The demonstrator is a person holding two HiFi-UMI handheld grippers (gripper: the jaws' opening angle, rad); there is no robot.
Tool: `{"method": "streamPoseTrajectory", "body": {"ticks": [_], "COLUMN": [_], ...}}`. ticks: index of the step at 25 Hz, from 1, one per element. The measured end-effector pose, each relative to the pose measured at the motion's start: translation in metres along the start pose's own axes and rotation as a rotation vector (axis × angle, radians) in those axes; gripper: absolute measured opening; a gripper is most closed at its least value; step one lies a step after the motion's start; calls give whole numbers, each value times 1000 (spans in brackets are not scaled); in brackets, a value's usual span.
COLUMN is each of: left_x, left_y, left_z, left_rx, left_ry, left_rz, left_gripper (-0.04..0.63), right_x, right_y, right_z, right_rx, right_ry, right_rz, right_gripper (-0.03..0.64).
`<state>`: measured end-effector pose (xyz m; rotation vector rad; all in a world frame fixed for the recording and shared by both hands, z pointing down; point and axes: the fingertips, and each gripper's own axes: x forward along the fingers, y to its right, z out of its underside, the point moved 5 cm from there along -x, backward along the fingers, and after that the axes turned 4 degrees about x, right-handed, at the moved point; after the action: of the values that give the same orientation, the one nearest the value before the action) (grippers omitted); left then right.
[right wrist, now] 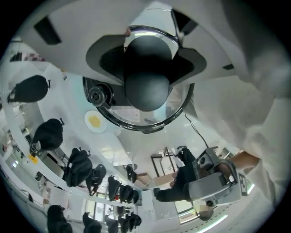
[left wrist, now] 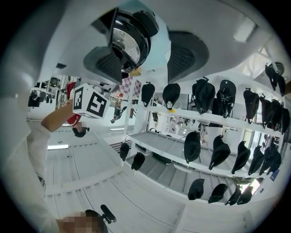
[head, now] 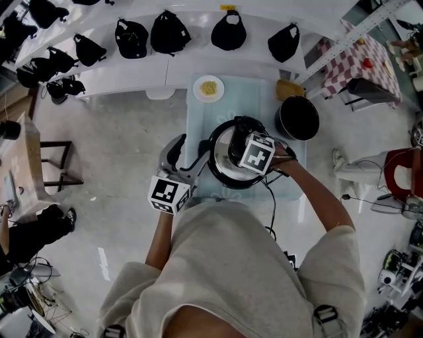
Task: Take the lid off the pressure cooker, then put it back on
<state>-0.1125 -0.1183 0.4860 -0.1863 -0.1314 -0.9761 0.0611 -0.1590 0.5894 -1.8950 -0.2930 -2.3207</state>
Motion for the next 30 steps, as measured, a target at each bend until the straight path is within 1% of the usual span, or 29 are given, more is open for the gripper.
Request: {"method": "streamPoseTrajectory", "body": {"ticks": [3,6,8,14,19,24,26,30], "left_x": [1,0,0,4,6,10,11,10], "left_y": [0,-1,-1,0,2,4,3,4], "left_z": [0,1,1,0,-1,-1,-1,-1], "left_rx": [-1,-3,-3,-1,3,10,11,10], "left_ry": [2,3,4,5,7,8,4,-4], "left_rz": [-5,-11,-13,-8,4,13,18,35], "left_gripper": [296,296,296,296,296,296,296,296], "right_x": [-17,-15,-14,-14,-14,-21,-31,-52], "right_y": [-12,-15,-17,-16,-17,-16,-17,-24], "right_z": [-12,-12,-11,-13,-13,-10,-14,-19], "right_rx": [-113,-213,-244,-222,-200,-235,-244,-214], "right_ry": [-21,-42,-48,-50,-30,-33,-13,53], "right_rz": [-69,-82,-87,-82,-77,-26,-3,19], "right_gripper": [276,277,279,281,281,285,291,291]}}
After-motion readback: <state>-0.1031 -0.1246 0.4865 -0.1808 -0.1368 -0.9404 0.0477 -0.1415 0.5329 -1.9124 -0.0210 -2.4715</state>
